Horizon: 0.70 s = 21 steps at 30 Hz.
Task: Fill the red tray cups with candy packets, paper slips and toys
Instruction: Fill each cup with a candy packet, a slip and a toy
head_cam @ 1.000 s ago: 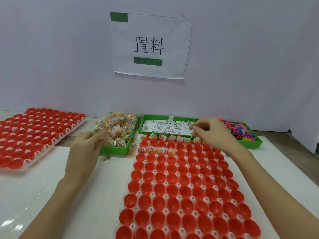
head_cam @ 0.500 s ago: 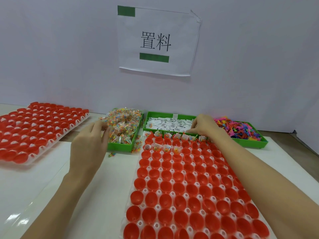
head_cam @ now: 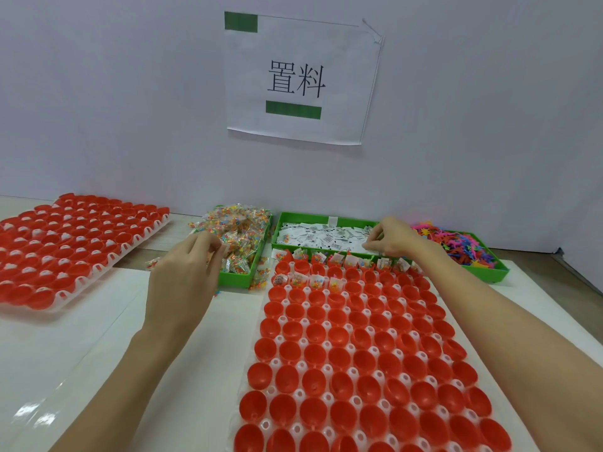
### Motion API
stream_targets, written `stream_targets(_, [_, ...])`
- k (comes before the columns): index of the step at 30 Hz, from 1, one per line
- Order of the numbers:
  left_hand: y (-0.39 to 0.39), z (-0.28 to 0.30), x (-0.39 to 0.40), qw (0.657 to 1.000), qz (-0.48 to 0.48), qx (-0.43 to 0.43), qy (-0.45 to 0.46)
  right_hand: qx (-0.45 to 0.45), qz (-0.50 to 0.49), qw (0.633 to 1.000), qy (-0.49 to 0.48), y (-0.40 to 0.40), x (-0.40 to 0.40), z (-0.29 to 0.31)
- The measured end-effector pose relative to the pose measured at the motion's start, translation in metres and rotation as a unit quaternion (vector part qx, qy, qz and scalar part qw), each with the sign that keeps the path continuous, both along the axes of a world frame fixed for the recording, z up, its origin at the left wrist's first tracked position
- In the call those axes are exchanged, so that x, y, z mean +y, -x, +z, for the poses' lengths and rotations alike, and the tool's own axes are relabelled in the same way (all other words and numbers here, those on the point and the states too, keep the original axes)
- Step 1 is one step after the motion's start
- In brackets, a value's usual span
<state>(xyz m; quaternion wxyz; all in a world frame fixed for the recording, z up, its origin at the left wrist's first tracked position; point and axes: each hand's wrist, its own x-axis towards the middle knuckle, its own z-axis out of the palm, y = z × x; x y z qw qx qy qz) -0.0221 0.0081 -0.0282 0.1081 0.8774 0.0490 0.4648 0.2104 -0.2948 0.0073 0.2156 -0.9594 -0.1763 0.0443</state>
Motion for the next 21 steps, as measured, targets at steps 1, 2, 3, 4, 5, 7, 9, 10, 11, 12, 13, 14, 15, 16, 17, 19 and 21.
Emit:
stream_targets(1, [0.000, 0.000, -0.001, 1.000, -0.002, 0.000, 0.000, -0.010, -0.002, 1.000, -0.003, 0.001, 0.000, 0.001])
stream_targets(2, [0.000, 0.000, -0.001, 1.000, -0.006, 0.000, 0.002, -0.021, -0.006, 1.000, -0.010, 0.002, -0.001, 0.001])
stream_targets(3, [0.000, 0.000, -0.002, 1.000, -0.010, 0.000, 0.003, -0.031, -0.011, 0.999, -0.018, 0.002, -0.001, 0.001])
stream_targets(4, [0.000, -0.001, -0.003, 1.000, -0.013, -0.001, 0.004, -0.038, -0.013, 0.999, -0.027, 0.004, -0.001, 0.001])
stream_targets(5, [-0.001, -0.002, -0.003, 1.000, -0.016, -0.002, 0.004, -0.042, -0.015, 0.998, -0.035, 0.005, -0.001, 0.001])
stream_targets(7, [-0.001, -0.003, -0.003, 1.000, -0.021, -0.002, 0.008, -0.051, -0.018, 0.997, -0.061, 0.009, -0.002, 0.001])
stream_targets(9, [-0.001, -0.004, -0.003, 1.000, -0.026, -0.003, 0.017, -0.069, -0.028, 0.991, -0.108, 0.014, -0.002, 0.003])
stream_targets(10, [-0.001, -0.004, -0.003, 0.999, -0.029, -0.006, 0.023, -0.078, -0.035, 0.987, -0.135, 0.018, -0.002, 0.004])
stream_targets(11, [-0.001, -0.003, -0.005, 0.999, -0.035, -0.011, 0.035, -0.083, -0.039, 0.982, -0.162, 0.024, -0.002, 0.006])
stream_targets(12, [-0.001, -0.001, -0.008, 0.997, -0.047, -0.017, 0.051, -0.082, -0.040, 0.977, -0.192, 0.031, -0.002, 0.009])
stream_targets(13, [0.000, 0.000, -0.012, 0.995, -0.064, -0.023, 0.075, -0.074, -0.038, 0.970, -0.227, 0.039, -0.002, 0.011])
stream_targets(14, [0.001, 0.003, -0.019, 0.989, -0.088, -0.029, 0.111, -0.061, -0.032, 0.963, -0.261, 0.050, -0.002, 0.013])
stream_targets(15, [0.001, 0.005, -0.027, 0.979, -0.121, -0.031, 0.164, -0.049, -0.023, 0.955, -0.291, 0.061, -0.003, 0.014])
stream_targets(16, [0.002, 0.008, -0.036, 0.959, -0.164, -0.026, 0.231, -0.040, -0.011, 0.948, -0.315, 0.074, -0.004, 0.015])
stream_targets(17, [0.004, 0.011, -0.047, 0.928, -0.215, -0.013, 0.303, -0.035, 0.004, 0.943, -0.332, 0.087, -0.004, 0.016])
stream_targets(19, [0.008, 0.015, -0.069, 0.855, -0.309, 0.024, 0.416, -0.024, 0.035, 0.934, -0.353, 0.114, -0.004, 0.014])
stream_targets(21, [0.013, 0.017, -0.088, 0.802, -0.362, 0.064, 0.471, -0.004, 0.067, 0.931, -0.360, 0.138, -0.003, 0.012])
